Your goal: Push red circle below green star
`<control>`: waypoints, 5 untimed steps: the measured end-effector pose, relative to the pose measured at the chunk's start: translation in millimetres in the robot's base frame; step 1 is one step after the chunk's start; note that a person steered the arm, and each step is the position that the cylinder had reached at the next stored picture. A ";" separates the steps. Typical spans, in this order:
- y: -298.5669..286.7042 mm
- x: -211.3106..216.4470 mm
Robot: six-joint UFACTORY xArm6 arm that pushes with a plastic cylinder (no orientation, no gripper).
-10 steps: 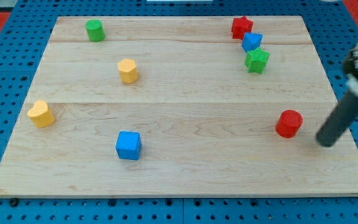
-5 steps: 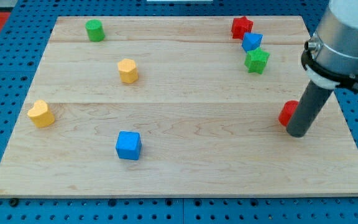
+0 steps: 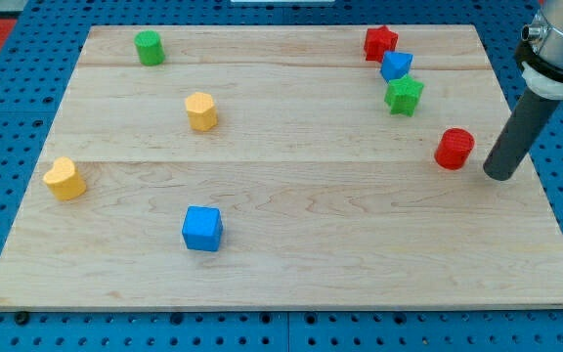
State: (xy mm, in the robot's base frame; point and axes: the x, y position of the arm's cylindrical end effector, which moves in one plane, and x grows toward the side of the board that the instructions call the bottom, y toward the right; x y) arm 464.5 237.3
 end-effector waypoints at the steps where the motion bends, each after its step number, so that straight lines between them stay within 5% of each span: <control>1: -42.2 -8.0; 3: -69.0 -34.5; 5: -26.9 -40.2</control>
State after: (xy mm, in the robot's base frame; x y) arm 424.4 210.4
